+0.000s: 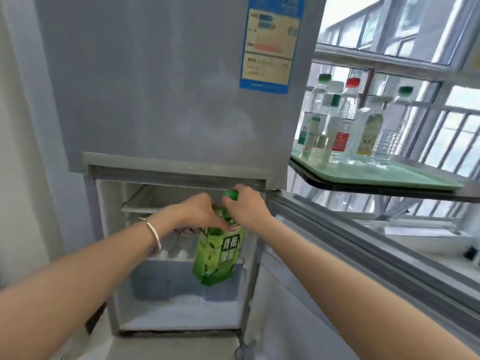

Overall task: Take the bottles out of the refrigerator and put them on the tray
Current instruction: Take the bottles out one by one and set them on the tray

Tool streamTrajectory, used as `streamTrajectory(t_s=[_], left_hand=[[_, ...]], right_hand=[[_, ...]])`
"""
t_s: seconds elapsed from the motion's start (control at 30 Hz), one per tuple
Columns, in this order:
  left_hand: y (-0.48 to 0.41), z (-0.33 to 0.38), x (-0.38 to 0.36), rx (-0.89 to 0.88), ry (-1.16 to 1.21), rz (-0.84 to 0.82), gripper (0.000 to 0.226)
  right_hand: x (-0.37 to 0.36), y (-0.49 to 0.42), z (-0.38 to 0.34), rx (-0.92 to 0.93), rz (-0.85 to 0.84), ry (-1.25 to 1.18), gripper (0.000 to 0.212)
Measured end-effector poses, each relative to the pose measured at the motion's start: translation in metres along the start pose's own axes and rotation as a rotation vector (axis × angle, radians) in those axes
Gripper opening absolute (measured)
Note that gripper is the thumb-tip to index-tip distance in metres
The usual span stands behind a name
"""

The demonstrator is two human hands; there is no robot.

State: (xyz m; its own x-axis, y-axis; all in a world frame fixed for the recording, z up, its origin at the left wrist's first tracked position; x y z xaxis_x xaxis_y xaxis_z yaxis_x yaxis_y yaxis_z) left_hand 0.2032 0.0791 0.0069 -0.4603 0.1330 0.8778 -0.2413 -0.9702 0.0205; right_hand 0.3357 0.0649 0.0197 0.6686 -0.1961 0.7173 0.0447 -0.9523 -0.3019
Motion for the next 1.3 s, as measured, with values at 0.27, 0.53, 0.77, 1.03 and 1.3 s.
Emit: streamTrajectory(t_s=[0.27, 0.53, 0.77, 1.03, 1.3], left_hand=[[0.033, 0.121, 0.093, -0.138, 0.032, 0.077, 0.069], [0.038, 0.243, 0.158, -0.322, 0.218, 0.167, 0.061], [-0.01, 0.318, 0.132, -0.535, 0.526, 0.231, 0.061], [-0.091, 0.309, 0.03, -0.404, 0.421, 0.064, 0.007], [-0.129, 0.296, 0.001, -0.391, 0.435, 0.026, 0.032]], right_hand=[[0.119, 0.048, -0.007, 0.16, 0.289, -0.217, 0.054], [0.166, 0.078, 0.022, 0.189, 0.3, -0.349, 0.084], [0.226, 0.025, 0.065, 0.072, 0.641, -0.158, 0.105], [0.25, -0.062, 0.145, -0.308, 0.479, -0.116, 0.102], [0.237, -0.097, 0.166, -0.387, 0.431, -0.047, 0.105]])
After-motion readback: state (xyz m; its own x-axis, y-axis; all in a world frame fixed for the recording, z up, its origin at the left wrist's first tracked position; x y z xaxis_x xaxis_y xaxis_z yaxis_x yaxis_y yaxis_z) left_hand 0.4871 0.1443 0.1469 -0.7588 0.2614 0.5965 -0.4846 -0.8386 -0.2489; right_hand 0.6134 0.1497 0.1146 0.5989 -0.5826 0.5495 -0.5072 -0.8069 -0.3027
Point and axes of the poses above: each hand's wrist, its own y-axis away from the middle knuckle, its own x-axis out of the back of the hand, z = x × y, the point moved 3 cm from there along -y, towards the middle knuckle, and after that the axes turned 2 degrees about -y, right-handed, at the moved point
